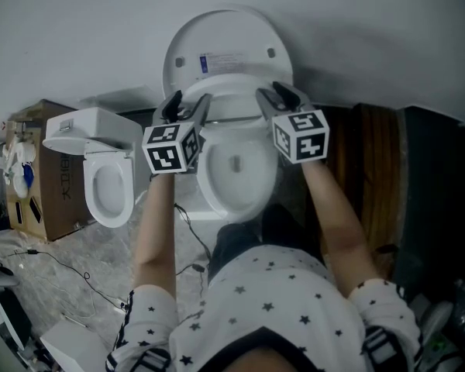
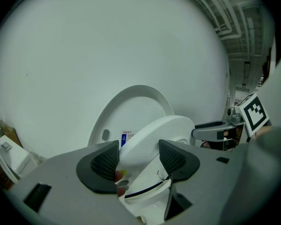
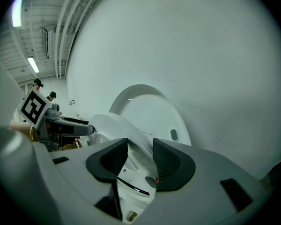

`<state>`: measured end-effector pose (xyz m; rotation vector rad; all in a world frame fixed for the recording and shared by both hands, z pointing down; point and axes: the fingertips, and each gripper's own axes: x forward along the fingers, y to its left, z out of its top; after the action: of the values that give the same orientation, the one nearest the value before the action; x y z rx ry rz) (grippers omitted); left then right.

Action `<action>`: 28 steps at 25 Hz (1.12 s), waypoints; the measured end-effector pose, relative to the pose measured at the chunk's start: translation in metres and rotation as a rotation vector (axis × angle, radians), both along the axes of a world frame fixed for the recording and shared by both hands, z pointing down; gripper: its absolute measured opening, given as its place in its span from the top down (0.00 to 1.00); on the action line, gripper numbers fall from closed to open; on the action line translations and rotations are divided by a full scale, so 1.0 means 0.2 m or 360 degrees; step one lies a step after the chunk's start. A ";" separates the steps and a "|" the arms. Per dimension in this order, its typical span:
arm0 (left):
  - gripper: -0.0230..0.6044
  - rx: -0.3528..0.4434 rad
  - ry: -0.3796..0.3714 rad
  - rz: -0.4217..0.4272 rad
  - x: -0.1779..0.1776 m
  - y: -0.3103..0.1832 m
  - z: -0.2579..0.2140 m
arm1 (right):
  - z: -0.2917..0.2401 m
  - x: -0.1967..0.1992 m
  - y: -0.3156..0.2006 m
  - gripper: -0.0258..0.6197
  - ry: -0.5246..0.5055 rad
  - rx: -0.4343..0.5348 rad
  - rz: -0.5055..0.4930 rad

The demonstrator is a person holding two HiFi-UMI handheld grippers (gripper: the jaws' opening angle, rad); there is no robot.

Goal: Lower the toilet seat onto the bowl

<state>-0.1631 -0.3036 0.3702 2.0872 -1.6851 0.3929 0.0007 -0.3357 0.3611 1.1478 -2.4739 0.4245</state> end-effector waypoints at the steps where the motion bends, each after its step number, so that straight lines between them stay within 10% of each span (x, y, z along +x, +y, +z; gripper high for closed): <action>1: 0.55 0.0001 0.0005 0.0002 0.01 0.01 0.00 | 0.00 0.00 0.01 0.69 0.0001 -0.0001 0.0000; 28: 0.55 -0.0023 0.0001 0.0038 0.06 0.24 0.04 | 0.05 0.05 0.24 0.69 0.0045 -0.0020 0.0041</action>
<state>-0.1504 -0.2550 0.3787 2.0987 -1.6534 0.4108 0.0111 -0.2867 0.3704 1.1741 -2.4314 0.4275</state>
